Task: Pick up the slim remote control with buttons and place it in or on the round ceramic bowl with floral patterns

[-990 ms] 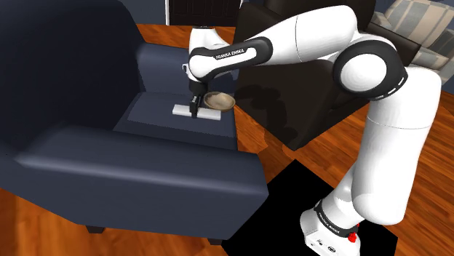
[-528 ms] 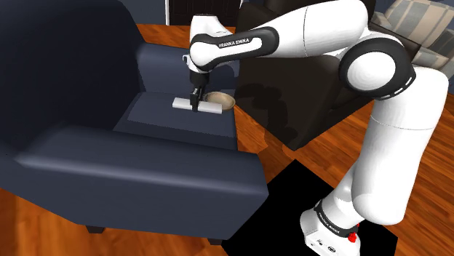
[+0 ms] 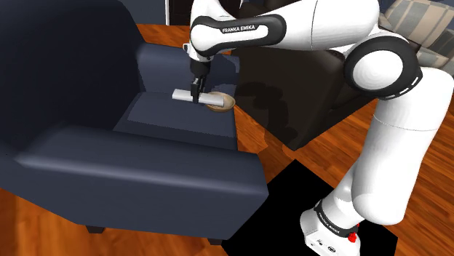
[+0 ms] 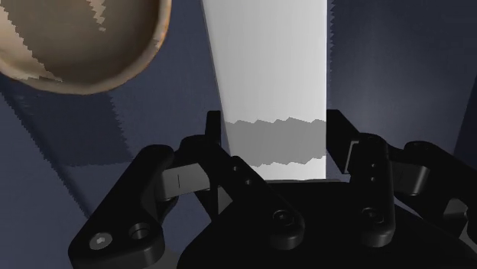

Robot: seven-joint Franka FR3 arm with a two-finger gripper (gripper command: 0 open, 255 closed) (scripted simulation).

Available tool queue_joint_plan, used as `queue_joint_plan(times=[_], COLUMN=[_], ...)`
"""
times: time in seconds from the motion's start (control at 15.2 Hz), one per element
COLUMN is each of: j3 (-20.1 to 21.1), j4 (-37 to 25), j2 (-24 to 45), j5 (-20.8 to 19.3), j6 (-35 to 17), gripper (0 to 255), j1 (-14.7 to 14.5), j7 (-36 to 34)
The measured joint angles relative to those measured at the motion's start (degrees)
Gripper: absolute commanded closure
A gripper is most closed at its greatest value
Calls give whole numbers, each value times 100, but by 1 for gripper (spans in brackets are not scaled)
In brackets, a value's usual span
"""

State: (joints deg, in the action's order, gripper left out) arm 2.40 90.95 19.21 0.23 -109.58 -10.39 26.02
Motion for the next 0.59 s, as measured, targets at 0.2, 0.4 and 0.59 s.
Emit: queue_joint_plan(times=[0.2, 0.4, 0.59], j3=[-43, -152, -251], j4=[-109, -470, -750], j2=[25, 240, 416], j5=[13, 43, 76], j6=[87, 239, 346], gripper=[255, 255, 255], j1=[90, 321, 551], j7=[135, 474, 803])
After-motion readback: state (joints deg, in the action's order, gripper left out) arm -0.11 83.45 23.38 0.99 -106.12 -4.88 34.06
